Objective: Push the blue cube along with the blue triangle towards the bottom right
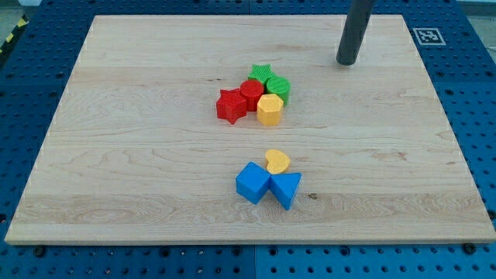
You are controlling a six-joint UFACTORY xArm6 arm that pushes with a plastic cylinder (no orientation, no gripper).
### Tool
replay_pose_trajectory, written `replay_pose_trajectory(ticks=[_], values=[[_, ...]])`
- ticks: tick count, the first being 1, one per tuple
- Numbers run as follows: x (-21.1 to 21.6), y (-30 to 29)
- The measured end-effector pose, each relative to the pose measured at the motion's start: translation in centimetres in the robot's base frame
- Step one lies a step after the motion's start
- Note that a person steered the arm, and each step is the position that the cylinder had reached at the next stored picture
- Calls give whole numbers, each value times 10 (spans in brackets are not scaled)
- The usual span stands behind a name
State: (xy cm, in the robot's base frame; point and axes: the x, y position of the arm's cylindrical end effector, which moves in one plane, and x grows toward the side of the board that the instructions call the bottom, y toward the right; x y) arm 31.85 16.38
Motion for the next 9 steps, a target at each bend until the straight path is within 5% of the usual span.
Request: replay_pose_trajectory(ticks=[1, 3, 7, 9], values=[[4, 0], [82, -22], [142, -48], [162, -151]])
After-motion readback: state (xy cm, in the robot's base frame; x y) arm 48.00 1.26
